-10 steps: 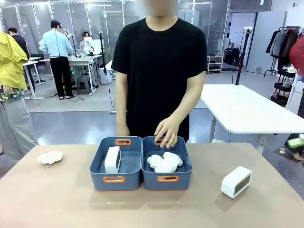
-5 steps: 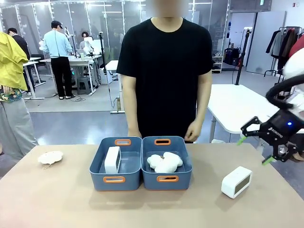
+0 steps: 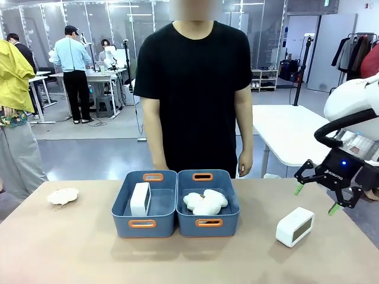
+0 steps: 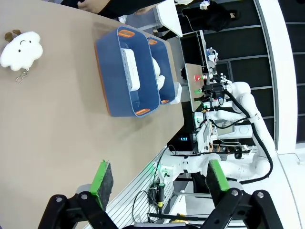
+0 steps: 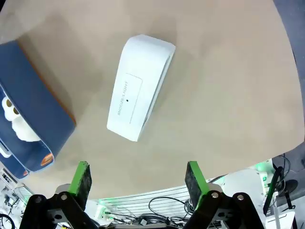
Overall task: Sort the digital clocks into the basket.
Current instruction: Pick up the Digital clock from the table and place it into the empty Plastic storage basket.
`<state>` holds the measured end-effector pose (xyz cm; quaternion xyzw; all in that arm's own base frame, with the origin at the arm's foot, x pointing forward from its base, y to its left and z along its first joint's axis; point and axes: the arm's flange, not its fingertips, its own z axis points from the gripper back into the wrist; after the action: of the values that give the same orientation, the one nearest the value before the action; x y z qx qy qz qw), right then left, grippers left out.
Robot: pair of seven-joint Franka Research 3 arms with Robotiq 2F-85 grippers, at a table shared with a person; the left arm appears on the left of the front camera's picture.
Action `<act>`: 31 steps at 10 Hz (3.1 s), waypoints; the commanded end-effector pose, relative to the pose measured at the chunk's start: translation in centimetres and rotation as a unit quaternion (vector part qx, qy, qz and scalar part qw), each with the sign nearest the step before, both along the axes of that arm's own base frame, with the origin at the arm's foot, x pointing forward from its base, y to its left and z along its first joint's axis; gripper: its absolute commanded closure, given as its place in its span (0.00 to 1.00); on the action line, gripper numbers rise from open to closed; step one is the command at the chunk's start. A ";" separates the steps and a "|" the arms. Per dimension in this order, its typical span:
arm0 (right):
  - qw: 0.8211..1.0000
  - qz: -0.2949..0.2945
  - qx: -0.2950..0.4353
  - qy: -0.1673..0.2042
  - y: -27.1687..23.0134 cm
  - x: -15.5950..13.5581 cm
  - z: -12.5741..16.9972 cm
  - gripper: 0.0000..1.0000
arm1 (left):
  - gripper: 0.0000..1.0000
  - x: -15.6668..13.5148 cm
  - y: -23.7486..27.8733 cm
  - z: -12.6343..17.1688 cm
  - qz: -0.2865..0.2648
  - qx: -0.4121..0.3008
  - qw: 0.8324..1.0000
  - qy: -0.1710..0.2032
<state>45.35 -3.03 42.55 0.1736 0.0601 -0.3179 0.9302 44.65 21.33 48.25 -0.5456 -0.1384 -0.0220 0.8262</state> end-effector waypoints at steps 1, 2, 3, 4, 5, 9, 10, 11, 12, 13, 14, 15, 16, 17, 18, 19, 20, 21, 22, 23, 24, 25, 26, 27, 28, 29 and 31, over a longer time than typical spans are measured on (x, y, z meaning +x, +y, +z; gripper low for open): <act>1.000 -0.017 -0.005 0.013 -0.3 -0.4 0.2 0.00 | 0.00 0.3 -0.1 0.3 0.008 0.004 1.000 0.003; 1.000 0.000 0.000 0.000 0.0 0.0 0.0 0.00 | 0.00 0.3 -0.1 0.3 0.008 0.004 1.000 0.003; 0.997 -0.065 -0.044 0.022 0.7 1.6 -2.3 0.00 | 0.00 0.3 -0.1 0.3 0.008 0.004 1.000 0.003; 0.996 -0.086 -0.023 0.032 1.2 2.8 -4.1 0.00 | 0.00 0.3 -0.1 0.3 0.008 0.004 1.000 0.003; 0.993 -0.106 -0.013 0.040 1.0 3.6 -5.3 0.00 | 0.00 0.3 -0.1 0.3 0.008 0.004 1.000 0.003; 0.988 -0.130 -0.043 0.074 1.9 5.8 -8.2 0.00 | 0.00 0.3 -0.1 0.3 0.008 0.004 1.000 0.003; 0.987 -0.132 -0.050 0.075 2.1 6.9 -8.5 0.00 | 0.00 0.3 -0.1 0.3 0.008 0.004 1.000 0.003; 0.986 -0.130 -0.059 0.083 2.6 7.1 -8.7 0.00 | 0.00 0.3 -0.1 0.3 0.008 0.004 1.000 0.003; 0.983 -0.138 -0.076 0.092 3.3 7.3 -9.0 0.00 | 0.00 0.3 -0.1 0.3 0.008 0.004 1.000 0.003; 0.978 -0.133 -0.101 0.123 3.9 7.8 -9.5 0.00 | 0.00 0.3 -0.1 0.3 0.008 0.004 1.000 0.003; 0.973 -0.135 -0.124 0.141 4.6 8.2 -10.1 0.08 | 0.00 0.3 -0.1 0.3 0.008 0.004 1.000 0.003; 0.970 -0.141 -0.133 0.147 5.3 8.3 -10.6 0.09 | 0.00 0.3 -0.1 0.3 0.008 0.004 1.000 0.003; 0.965 -0.144 -0.150 0.160 5.8 8.3 -11.5 0.32 | 0.00 0.3 -0.1 0.3 0.008 0.004 1.000 0.003; 0.963 -0.141 -0.152 0.171 6.2 8.0 -12.0 0.46 | 0.00 0.3 -0.1 0.3 0.008 0.004 1.000 0.003; 0.961 -0.138 -0.151 0.187 6.7 7.4 -12.6 0.82 | 0.00 0.3 -0.1 0.3 0.008 0.004 1.000 0.003; 0.956 -0.139 -0.164 0.199 6.9 7.2 -13.2 1.00 | 0.00 0.3 -0.1 0.3 0.008 0.004 1.000 0.003; 0.951 -0.143 -0.178 0.207 7.0 7.0 -13.2 1.00 | 0.00 0.3 -0.1 0.3 0.008 0.004 1.000 0.003; 0.955 -0.138 -0.176 0.195 7.5 6.2 -11.7 1.00 | 0.00 0.3 -0.1 0.3 0.008 0.004 1.000 0.003; 0.963 -0.134 -0.170 0.162 7.8 5.3 -9.1 1.00 | 0.00 0.3 -0.1 0.3 0.008 0.004 1.000 0.003; 0.971 -0.104 -0.156 0.149 8.2 4.3 -6.9 0.60 | 0.00 0.3 -0.1 0.3 0.008 0.004 1.000 0.003; 0.982 -0.060 -0.135 0.119 8.9 3.8 -4.6 0.60 | 0.00 0.3 -0.1 0.3 0.008 0.004 1.000 0.003; 0.990 -0.028 -0.128 0.054 9.6 3.5 -1.9 0.60 | 0.00 0.3 -0.1 0.3 0.008 0.004 1.000 0.003; 0.995 0.028 -0.096 0.005 10.6 3.3 0.1 0.60 | 0.00 0.3 -0.1 0.3 0.008 0.004 1.000 0.003; 0.997 0.039 -0.063 -0.022 11.9 3.9 1.8 0.60 | 0.00 0.3 -0.1 0.3 0.008 0.004 1.000 0.003; 0.994 0.097 -0.033 -0.034 14.4 4.7 3.1 0.60 | 0.00 0.3 -0.1 0.3 0.008 0.004 1.000 0.003; 0.987 0.144 -0.033 -0.071 17.8 5.8 4.2 0.60 | 0.00 0.3 -0.1 0.3 0.008 0.004 1.000 0.003; 0.979 0.166 -0.069 -0.099 21.6 5.9 5.0 0.60 | 0.00 0.3 -0.1 0.3 0.008 0.004 1.000 0.003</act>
<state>50.28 18.59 48.06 0.1475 -0.0066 -0.1510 0.9774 44.64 21.34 48.27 -0.5454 -0.1386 -0.0220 0.8263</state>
